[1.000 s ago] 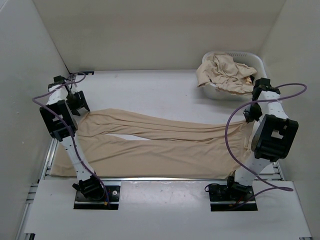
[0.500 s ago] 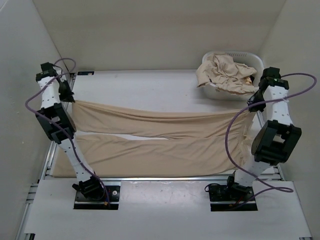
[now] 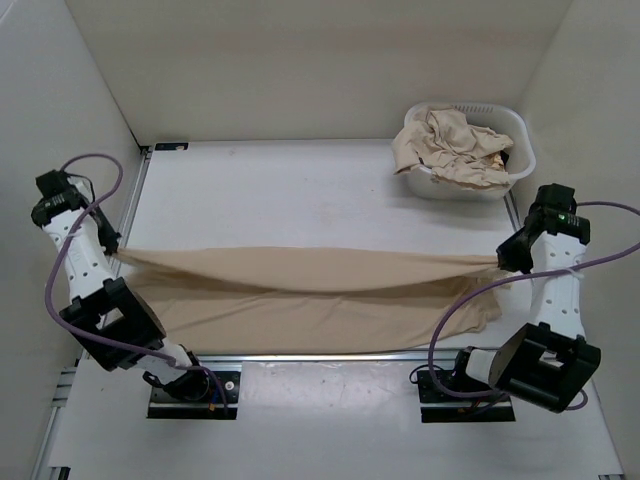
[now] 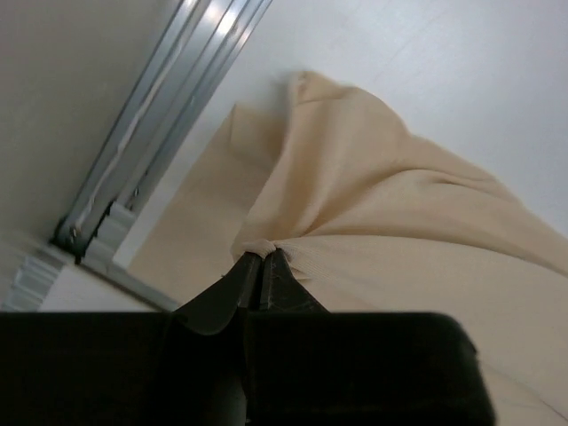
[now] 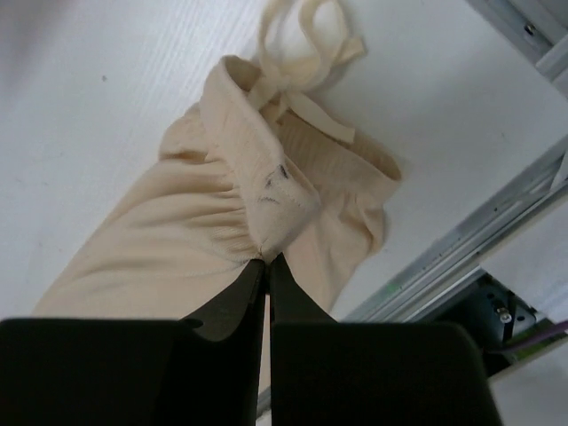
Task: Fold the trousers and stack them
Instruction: Fold the trousers
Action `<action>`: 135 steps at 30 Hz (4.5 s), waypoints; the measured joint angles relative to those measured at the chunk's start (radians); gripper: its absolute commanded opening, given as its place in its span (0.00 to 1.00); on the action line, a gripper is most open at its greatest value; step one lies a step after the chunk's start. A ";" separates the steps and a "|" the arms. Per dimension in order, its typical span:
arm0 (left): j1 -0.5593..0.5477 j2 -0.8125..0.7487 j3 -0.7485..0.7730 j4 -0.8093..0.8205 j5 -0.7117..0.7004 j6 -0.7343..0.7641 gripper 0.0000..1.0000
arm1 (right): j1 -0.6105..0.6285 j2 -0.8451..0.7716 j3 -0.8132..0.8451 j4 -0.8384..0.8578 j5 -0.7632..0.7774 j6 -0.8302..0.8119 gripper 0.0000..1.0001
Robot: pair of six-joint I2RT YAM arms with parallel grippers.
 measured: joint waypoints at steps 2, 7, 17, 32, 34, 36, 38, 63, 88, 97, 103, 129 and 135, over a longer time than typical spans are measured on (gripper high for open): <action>0.044 -0.011 -0.088 0.000 -0.014 0.000 0.14 | -0.001 -0.024 -0.022 -0.027 0.003 0.000 0.00; 0.122 -0.079 -0.220 0.013 -0.036 0.000 0.14 | -0.001 -0.116 -0.051 -0.047 0.006 0.008 0.00; 0.126 -0.041 0.023 0.040 -0.039 0.000 0.14 | -0.008 -0.043 0.045 -0.082 0.002 0.025 0.00; 0.329 -0.278 -0.535 0.116 -0.171 0.003 0.14 | -0.021 -0.368 -0.465 -0.190 0.013 0.138 0.00; 0.353 -0.278 -0.549 0.128 -0.174 0.003 0.14 | -0.021 -0.377 -0.465 -0.190 0.028 0.143 0.00; 0.367 -0.278 -0.551 0.142 -0.174 0.003 0.14 | -0.021 -0.376 -0.465 -0.190 0.045 0.145 0.00; 0.376 -0.276 -0.551 0.154 -0.172 0.003 0.14 | -0.021 -0.369 -0.463 -0.189 0.056 0.145 0.00; 0.337 -0.304 -0.290 0.088 0.071 0.003 0.14 | -0.034 -0.191 -0.111 -0.186 0.092 0.109 0.00; 0.488 -0.330 -0.652 0.143 -0.200 0.005 0.62 | -0.048 -0.223 -0.303 -0.230 0.353 0.143 0.85; 0.453 -0.322 -0.456 -0.006 -0.167 0.001 0.51 | 0.027 -0.193 -0.195 -0.174 0.303 0.081 0.42; 0.210 -0.182 -0.484 0.047 -0.126 0.007 0.59 | 0.191 -0.061 -0.193 -0.077 0.237 0.095 0.34; -0.238 0.285 -0.402 0.335 -0.277 0.027 0.44 | 0.190 0.582 0.015 0.136 0.205 0.201 0.26; -0.280 0.337 -0.336 0.341 -0.296 0.031 0.47 | 0.182 0.656 0.175 0.188 0.172 0.137 0.37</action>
